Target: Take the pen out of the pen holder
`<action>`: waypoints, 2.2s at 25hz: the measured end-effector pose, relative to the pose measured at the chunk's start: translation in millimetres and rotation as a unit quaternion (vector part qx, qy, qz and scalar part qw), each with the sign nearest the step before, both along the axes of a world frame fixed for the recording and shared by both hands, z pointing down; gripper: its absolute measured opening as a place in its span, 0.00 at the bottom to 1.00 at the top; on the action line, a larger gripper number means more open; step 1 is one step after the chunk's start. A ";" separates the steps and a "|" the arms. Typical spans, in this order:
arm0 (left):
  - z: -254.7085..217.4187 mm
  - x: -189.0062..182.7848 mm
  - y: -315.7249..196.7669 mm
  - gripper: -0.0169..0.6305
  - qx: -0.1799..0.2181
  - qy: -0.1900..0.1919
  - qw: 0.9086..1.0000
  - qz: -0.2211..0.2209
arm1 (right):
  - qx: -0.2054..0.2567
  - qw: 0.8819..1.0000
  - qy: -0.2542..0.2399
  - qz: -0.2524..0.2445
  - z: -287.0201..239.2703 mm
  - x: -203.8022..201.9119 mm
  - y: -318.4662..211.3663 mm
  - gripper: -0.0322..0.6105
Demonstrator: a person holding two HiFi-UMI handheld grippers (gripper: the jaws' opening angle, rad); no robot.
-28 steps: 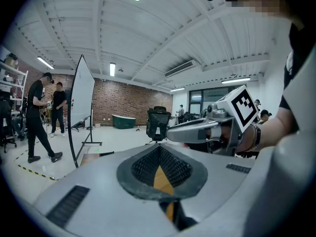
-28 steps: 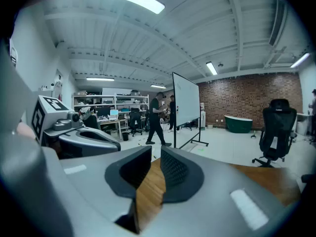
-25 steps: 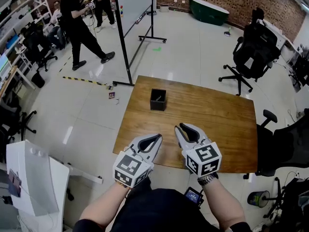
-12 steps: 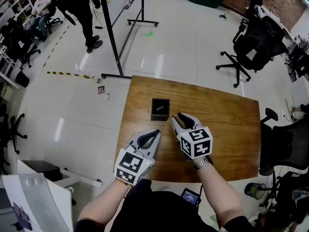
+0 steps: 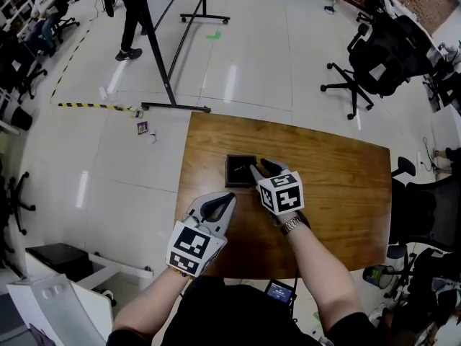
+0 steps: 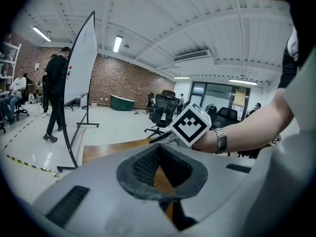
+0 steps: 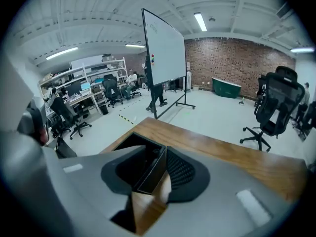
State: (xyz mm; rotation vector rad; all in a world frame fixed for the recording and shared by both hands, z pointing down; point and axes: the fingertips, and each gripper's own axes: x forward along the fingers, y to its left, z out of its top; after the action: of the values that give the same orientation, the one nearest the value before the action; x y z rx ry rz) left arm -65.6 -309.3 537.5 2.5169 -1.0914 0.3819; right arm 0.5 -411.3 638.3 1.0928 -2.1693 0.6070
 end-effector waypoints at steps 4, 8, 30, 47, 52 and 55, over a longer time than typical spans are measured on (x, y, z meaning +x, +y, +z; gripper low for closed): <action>4.4 -7.0 -6.1 0.03 -0.008 0.001 1.000 -0.002 | -0.010 1.000 0.007 -0.001 12.4 -3.8 -7.7 0.22; 7.4 -13.5 -7.9 0.03 -0.008 -0.004 1.000 -0.003 | -0.001 1.000 0.018 -0.001 9.9 -6.9 -8.0 0.16; -57.0 19.6 84.8 0.03 0.047 -0.003 0.999 -0.027 | 0.119 0.990 -0.076 0.010 -132.3 31.5 97.4 0.12; -112.3 66.3 274.1 0.03 0.096 -0.022 0.992 -0.077 | 0.184 0.967 -0.170 -0.054 -238.6 86.5 328.2 0.12; -120.1 63.2 301.9 0.03 0.105 -0.031 0.991 -0.074 | 0.191 0.963 -0.181 -0.060 -249.0 89.1 373.3 0.12; -123.0 59.3 311.1 0.03 0.108 -0.032 0.991 -0.066 | 0.192 0.962 -0.186 -0.059 -251.1 84.0 392.9 0.12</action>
State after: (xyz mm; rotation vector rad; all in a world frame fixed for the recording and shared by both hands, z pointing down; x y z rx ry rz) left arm -6.3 1.8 414.4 2.6126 -1.3827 0.3251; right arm 84.6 -18.4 387.3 1.0958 -2.7426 0.3655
